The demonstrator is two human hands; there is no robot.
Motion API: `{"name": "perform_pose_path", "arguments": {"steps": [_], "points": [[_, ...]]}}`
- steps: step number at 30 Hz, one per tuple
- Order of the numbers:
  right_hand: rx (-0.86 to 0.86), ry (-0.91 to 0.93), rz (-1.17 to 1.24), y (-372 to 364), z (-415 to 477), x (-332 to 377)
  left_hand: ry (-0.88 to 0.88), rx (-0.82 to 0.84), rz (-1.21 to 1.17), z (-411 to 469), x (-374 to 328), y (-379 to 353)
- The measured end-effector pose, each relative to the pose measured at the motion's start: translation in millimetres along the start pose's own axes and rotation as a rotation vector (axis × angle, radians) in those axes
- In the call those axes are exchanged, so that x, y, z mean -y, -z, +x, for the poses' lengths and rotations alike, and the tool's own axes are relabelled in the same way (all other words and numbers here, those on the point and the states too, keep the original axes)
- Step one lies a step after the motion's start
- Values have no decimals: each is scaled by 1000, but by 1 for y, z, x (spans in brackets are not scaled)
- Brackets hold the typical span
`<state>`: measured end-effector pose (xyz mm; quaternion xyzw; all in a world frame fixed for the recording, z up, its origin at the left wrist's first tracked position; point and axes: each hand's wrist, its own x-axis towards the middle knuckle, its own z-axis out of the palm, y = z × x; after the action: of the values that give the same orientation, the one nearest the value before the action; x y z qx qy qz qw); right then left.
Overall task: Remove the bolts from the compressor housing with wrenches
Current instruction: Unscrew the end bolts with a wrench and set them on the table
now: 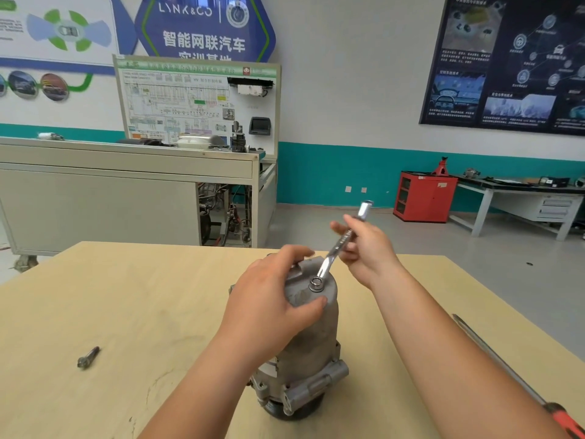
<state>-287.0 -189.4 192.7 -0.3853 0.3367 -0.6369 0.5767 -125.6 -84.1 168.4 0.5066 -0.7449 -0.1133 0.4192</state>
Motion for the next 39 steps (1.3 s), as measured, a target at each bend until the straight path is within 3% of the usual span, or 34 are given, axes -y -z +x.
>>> {"name": "perform_pose_path", "arguments": {"steps": [4, 12, 14, 19, 30, 39], "points": [[-109, 145, 330, 21, -25, -1, 18, -21, -28, 0, 4, -2], [-155, 252, 618, 22, -62, 26, 12, -26, -25, 0, 4, -3], [-89, 338, 528, 18, -87, 26, 9, -33, -23, 0, 5, -3], [8, 678, -28, 0, -160, -19, 5, -42, -21, -1, 6, -5], [154, 734, -236, -5, -171, -45, -67, -72, 52, -3, 5, -5], [178, 876, -725, -2, -179, -36, -45, -17, 51, -10, 5, -5]]}}
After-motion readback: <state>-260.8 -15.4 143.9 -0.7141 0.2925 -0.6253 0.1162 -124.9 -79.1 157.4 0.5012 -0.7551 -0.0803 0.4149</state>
